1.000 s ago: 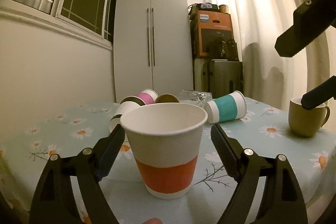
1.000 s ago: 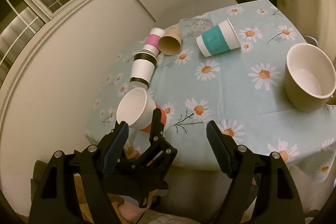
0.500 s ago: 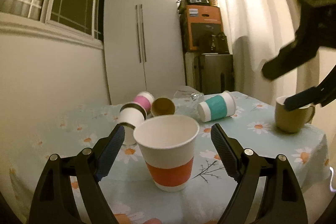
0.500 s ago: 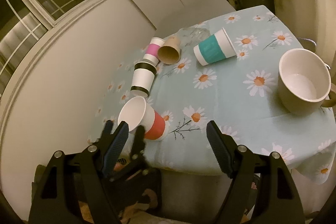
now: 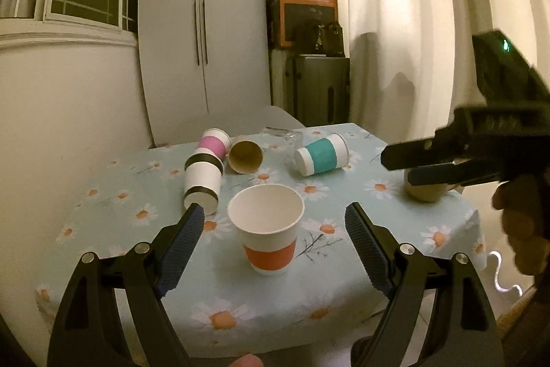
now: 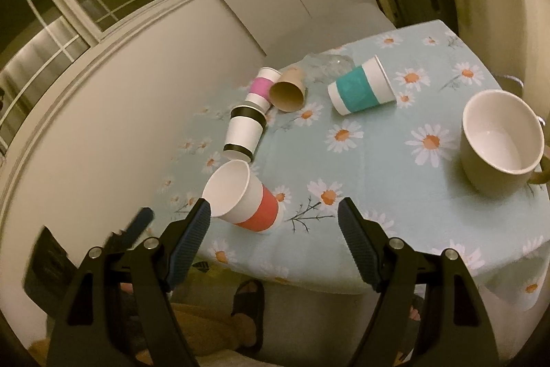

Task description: Flip cup upright

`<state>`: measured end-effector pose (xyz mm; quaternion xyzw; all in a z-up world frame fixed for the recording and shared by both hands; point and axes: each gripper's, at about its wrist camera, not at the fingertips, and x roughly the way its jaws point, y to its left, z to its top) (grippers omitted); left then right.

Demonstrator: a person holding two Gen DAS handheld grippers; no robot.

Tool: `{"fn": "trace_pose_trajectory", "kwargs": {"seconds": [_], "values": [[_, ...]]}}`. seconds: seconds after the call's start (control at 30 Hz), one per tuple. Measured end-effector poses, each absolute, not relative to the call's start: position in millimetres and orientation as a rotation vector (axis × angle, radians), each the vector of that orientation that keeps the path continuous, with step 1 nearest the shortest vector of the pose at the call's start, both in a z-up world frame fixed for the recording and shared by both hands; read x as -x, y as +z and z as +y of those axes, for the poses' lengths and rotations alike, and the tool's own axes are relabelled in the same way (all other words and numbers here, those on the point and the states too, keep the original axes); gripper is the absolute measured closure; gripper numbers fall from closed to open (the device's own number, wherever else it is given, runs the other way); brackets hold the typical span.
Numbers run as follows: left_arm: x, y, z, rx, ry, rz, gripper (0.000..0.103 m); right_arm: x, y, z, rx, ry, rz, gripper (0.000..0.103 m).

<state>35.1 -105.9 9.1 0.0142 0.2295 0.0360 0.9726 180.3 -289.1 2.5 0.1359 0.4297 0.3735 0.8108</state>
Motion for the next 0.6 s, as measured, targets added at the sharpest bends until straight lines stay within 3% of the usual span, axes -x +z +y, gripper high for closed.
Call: {"fn": "trace_pose_trajectory", "kwargs": {"seconds": [0.6], "values": [[-12, 20, -35, 0.039, 0.066, 0.633, 0.021, -134, 6, -226, -0.054, 0.829, 0.882, 0.027]]}}
